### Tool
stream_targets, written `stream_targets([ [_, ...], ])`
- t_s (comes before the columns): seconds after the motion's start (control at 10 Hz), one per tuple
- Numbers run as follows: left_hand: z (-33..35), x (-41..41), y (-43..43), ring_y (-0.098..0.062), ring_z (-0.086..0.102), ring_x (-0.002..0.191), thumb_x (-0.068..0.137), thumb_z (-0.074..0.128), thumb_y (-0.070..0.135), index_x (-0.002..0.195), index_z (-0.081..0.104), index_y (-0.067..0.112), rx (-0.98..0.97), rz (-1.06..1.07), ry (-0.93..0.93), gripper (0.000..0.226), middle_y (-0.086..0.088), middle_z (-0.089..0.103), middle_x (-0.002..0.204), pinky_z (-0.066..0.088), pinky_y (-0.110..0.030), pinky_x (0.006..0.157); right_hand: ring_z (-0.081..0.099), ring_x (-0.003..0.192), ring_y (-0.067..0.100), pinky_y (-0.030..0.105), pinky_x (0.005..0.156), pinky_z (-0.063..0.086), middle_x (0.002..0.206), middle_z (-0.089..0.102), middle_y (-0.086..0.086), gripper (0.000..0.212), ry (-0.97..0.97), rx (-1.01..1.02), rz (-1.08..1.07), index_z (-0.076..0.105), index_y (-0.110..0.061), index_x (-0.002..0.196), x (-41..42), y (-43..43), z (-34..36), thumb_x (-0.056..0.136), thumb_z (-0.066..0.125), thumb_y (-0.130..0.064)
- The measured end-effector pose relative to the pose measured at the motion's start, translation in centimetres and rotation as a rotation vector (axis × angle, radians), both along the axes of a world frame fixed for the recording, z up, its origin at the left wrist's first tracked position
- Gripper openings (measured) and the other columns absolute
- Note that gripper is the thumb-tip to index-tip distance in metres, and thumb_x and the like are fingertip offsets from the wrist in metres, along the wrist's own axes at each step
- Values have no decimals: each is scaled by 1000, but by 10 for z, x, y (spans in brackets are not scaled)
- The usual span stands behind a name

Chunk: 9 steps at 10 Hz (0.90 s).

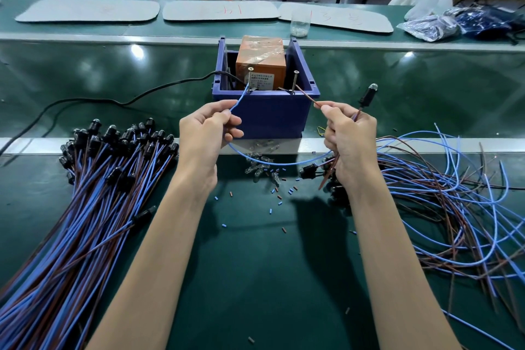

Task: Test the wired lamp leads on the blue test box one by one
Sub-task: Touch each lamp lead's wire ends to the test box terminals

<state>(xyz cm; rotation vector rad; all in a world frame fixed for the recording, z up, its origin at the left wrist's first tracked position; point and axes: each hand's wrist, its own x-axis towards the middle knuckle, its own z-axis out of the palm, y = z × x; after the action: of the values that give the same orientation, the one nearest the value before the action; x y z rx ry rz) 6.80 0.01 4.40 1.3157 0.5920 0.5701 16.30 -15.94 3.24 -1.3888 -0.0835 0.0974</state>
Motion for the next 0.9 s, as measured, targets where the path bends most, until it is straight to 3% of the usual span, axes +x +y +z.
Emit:
stream_targets([
  [0.9,0,-2,2,-5,53,47,93,49,1,86,72,17,-2,-29,-23,29,10,62,56,40,-12,50,18,36,6,17,36,18,41,27,-13,22,-12,-12,12,70,-10,79,1,-2,-1,91,53,-3],
])
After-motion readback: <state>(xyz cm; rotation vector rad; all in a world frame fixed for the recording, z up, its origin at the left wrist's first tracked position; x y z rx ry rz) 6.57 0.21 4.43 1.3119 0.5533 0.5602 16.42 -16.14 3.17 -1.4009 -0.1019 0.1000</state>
